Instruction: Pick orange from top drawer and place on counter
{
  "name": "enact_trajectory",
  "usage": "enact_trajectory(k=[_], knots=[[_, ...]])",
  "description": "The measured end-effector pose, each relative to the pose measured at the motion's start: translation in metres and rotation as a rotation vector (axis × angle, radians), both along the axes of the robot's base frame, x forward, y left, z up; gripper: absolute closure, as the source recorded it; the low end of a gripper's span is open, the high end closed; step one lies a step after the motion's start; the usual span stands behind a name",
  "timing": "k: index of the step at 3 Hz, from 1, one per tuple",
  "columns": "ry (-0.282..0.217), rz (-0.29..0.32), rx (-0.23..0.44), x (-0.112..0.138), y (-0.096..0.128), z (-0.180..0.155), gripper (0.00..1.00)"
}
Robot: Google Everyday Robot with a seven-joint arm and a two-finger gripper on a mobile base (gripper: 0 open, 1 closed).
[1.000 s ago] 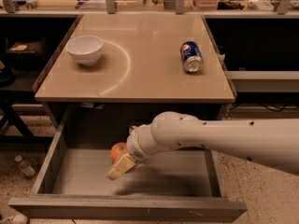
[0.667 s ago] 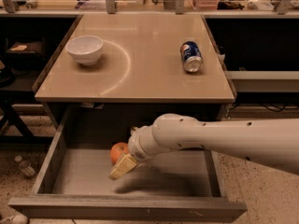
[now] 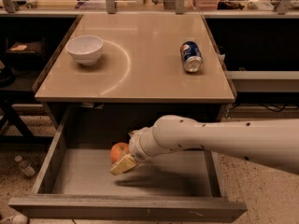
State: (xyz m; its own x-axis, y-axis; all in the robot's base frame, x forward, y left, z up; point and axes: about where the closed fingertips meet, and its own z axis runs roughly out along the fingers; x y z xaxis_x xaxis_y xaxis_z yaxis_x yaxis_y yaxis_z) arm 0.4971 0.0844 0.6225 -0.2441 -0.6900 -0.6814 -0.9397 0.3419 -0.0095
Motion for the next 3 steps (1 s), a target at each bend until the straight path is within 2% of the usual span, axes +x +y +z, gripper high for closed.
enact_trajectory(k=[3], knots=[[0.000,0.000,0.000,-0.0001,0.0001,0.0001,0.88]])
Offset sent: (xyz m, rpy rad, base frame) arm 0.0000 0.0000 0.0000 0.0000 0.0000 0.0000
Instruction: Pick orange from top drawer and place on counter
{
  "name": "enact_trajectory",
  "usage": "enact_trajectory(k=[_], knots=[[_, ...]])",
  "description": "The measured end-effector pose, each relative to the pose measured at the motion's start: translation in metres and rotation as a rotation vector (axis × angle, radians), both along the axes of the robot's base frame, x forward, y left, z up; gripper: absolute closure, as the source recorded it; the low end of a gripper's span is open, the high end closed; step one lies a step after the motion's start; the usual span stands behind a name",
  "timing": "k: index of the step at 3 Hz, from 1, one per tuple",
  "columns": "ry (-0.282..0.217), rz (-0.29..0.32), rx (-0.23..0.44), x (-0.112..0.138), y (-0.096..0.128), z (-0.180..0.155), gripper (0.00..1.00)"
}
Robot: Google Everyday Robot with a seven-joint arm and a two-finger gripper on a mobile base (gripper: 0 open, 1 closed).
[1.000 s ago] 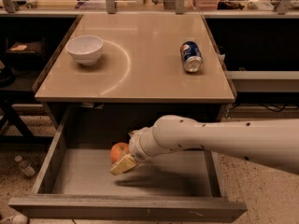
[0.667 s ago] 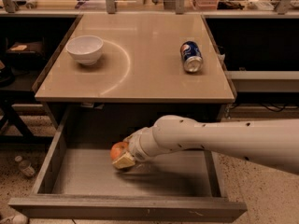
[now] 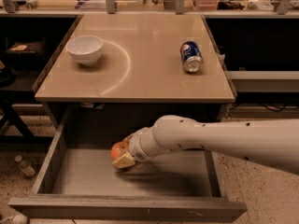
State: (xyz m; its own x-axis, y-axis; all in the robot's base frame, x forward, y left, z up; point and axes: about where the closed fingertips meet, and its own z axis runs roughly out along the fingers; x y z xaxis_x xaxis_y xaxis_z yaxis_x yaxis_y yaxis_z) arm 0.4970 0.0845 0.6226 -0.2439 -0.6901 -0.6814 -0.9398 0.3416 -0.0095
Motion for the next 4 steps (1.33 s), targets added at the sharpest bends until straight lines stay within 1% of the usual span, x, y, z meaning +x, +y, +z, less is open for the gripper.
enact_trajectory(k=[1,2,3,4], knots=[[-0.032,0.016,-0.024,0.003,-0.003,0.040,1.00],[-0.053,0.005,-0.043,0.011,-0.012,0.110,1.00],[-0.073,0.008,-0.061,0.019,-0.017,0.173,1.00],[-0.099,0.011,-0.075,0.040,-0.021,0.219,1.00]])
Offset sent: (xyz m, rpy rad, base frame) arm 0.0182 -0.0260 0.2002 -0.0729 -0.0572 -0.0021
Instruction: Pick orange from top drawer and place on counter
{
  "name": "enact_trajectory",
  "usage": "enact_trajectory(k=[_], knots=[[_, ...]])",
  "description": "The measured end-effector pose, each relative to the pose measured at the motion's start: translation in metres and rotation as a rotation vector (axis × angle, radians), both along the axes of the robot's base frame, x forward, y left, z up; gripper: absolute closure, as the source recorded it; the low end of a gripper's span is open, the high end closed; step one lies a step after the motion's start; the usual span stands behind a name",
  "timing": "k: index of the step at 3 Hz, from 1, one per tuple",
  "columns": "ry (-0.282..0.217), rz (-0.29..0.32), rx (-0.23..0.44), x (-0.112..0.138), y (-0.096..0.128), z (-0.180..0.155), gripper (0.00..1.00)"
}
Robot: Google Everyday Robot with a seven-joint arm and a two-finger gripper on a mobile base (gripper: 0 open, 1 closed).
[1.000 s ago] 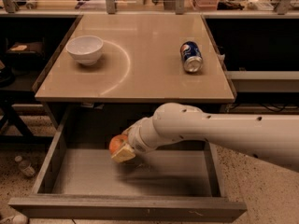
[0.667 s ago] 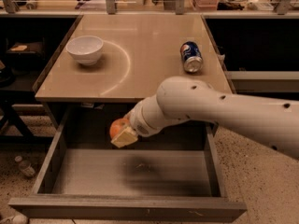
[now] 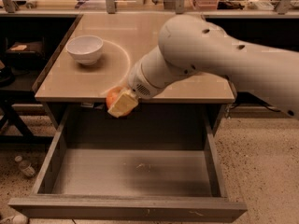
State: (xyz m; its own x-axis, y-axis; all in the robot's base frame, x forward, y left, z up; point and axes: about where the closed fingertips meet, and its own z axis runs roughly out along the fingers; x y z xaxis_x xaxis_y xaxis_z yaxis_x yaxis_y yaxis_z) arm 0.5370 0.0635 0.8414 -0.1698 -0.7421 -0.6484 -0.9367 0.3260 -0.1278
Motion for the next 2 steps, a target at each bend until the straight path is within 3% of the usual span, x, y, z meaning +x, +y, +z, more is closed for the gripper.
enact_trajectory(k=[2], knots=[[-0.058,-0.015,-0.024,0.065,-0.004,0.054,1.00]])
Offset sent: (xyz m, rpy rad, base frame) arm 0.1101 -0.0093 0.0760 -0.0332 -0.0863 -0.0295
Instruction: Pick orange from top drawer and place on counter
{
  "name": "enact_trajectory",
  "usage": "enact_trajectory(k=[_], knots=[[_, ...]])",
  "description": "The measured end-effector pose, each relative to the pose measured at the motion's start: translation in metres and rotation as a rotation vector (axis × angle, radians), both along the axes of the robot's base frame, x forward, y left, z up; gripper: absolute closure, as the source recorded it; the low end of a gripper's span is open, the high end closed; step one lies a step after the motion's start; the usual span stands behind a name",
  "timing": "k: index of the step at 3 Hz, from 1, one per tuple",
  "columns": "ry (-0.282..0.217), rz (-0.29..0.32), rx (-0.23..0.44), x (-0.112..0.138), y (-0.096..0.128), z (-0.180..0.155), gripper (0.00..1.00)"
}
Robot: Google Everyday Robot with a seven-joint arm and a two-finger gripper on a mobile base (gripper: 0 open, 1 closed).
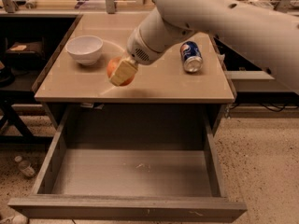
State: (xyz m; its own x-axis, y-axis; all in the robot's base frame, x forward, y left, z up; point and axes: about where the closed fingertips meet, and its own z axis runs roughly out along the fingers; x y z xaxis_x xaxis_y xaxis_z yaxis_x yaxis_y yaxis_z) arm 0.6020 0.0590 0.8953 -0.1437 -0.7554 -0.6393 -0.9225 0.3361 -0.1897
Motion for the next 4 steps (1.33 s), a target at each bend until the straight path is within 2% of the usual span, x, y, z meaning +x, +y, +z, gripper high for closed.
enact_trajectory(k=[1,2,4], knots=[[-0.013,0.002,-0.005,0.034,0.001,0.002,1.00],[0.003,0.007,-0.004,0.067,0.003,-0.013,1.00],[0.057,0.019,-0.029,0.111,0.007,-0.054,1.00]])
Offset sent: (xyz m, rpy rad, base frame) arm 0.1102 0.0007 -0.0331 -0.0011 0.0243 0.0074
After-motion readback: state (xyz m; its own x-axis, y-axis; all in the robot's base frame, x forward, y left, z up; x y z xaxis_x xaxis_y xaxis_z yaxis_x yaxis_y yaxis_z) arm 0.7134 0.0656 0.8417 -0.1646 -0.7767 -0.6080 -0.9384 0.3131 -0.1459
